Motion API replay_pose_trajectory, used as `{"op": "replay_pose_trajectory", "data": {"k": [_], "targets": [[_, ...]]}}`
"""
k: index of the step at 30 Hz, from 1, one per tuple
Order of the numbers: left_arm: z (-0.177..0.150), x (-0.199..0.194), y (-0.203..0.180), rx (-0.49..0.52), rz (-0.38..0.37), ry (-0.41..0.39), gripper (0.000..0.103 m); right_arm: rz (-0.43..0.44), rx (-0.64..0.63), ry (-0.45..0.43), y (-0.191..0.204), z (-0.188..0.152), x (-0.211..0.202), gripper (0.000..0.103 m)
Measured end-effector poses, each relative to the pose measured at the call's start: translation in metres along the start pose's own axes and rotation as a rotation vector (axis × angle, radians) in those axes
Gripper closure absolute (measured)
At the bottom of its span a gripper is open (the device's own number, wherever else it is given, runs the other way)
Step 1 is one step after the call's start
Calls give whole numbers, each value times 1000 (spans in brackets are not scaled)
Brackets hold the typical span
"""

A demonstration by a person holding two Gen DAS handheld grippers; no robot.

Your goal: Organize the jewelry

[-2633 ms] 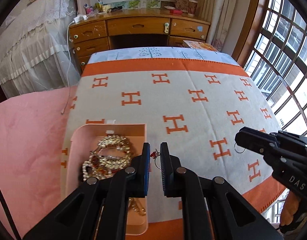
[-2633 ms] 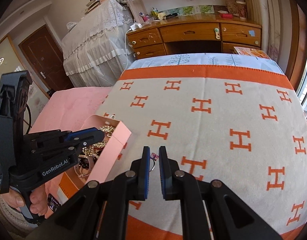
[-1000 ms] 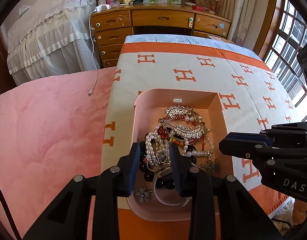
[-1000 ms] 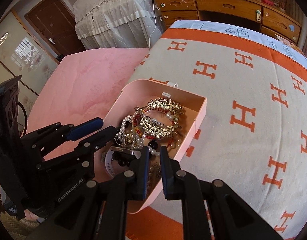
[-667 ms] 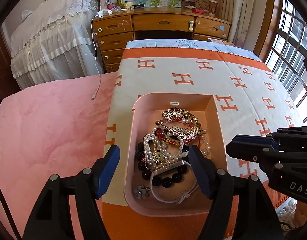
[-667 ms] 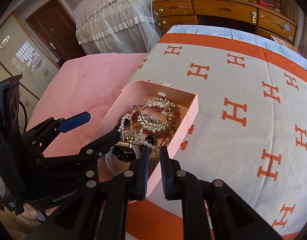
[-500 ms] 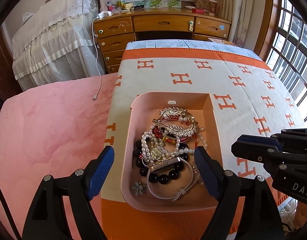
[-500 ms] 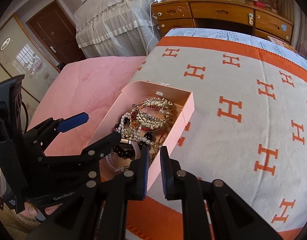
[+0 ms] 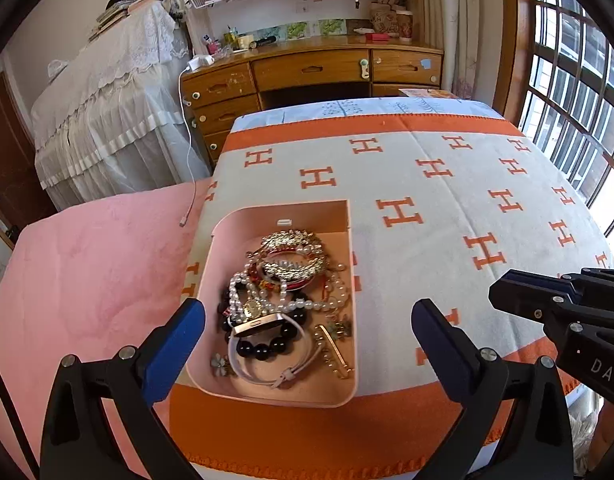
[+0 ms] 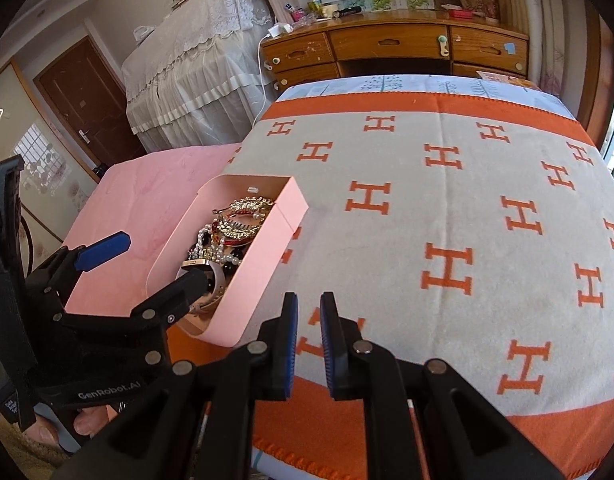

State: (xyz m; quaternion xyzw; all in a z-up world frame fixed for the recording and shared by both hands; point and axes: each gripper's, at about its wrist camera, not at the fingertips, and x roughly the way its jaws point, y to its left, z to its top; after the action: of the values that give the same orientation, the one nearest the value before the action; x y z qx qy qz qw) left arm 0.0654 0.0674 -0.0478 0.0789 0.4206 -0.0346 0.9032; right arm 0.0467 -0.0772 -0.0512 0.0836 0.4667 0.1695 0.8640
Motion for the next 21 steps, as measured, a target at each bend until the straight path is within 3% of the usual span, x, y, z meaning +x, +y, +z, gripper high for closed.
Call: {"op": "replay_pose_trajectory", "data": {"k": [3, 5, 6, 17, 21], "targets": [[3, -7, -20, 14, -3, -14, 1, -17, 21, -28, -13, -5, -13, 89], [7, -8, -35, 28, 18, -7, 1, -34, 38, -56, -23, -9, -24, 73], [9, -10, -43, 40, 19, -9, 1, -42, 45, -77, -27, -11, -30, 71], [33, -39, -95, 12, -65, -105, 1, -84, 101, -173, -66, -17, -77, 69], [37, -48, -105, 4, -58, -135, 1, -106, 97, -208, -74, -18, -85, 68]]}}
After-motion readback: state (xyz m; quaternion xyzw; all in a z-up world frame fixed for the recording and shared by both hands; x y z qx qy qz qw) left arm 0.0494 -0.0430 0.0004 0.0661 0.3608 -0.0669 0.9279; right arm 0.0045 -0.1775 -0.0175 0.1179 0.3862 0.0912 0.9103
